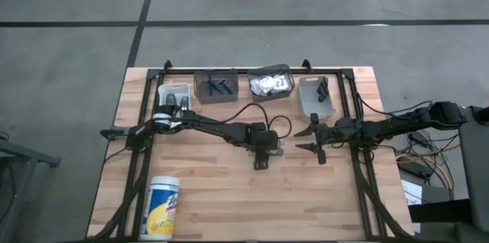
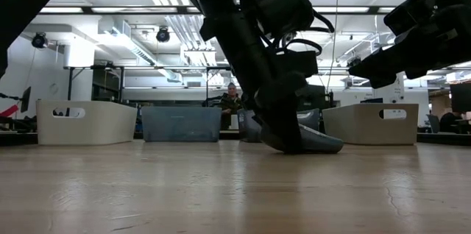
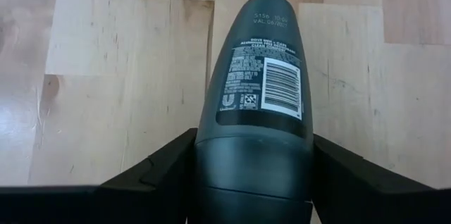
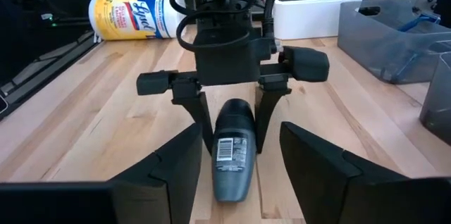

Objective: Pick & Place Travel size toiletries
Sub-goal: Put the black deodorant into the white bin

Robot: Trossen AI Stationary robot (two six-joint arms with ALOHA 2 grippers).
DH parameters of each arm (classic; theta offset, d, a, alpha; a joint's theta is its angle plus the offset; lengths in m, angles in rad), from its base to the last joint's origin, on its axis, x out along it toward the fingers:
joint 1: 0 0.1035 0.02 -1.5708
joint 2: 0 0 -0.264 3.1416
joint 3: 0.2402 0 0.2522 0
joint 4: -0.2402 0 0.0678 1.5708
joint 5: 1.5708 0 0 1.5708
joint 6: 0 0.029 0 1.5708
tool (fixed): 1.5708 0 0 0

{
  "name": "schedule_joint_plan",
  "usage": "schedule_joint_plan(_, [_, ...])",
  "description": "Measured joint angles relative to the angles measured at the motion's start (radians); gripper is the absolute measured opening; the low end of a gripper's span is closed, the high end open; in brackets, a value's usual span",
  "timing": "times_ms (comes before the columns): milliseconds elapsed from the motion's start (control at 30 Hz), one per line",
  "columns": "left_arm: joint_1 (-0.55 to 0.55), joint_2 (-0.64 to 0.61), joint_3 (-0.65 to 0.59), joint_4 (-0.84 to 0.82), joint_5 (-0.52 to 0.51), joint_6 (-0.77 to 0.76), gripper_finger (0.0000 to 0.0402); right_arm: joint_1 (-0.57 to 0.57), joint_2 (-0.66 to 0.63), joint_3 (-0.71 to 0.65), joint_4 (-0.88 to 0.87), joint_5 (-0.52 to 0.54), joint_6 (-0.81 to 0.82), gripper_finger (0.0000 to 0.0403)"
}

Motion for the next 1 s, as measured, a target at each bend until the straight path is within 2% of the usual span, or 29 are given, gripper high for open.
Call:
schedule_joint_plan(333, [-0.015,-0.019,-0.002,-0.033,-0.027,-0.015,0.0225,0.0,0.0,0.0,0.0,0.0,0.004,0.0198])
schedule_joint_plan(500, [-0.025,-0.044,-0.005,-0.077,-0.034,-0.013,0.0229,0.0,0.0,0.0,-0.001,0.0,0.001,0.0185])
schedule_joint_plan(767, [-0.044,-0.073,-0.017,-0.14,-0.121,-0.022,0.0231,0.0,0.0,0.0,0.0,0.0,0.003,0.016])
schedule_joint_plan(1000, [-0.056,-0.074,-0.018,-0.168,-0.128,-0.013,0.0231,0.0,0.0,0.0,0.0,0.0,0.001,0.0137])
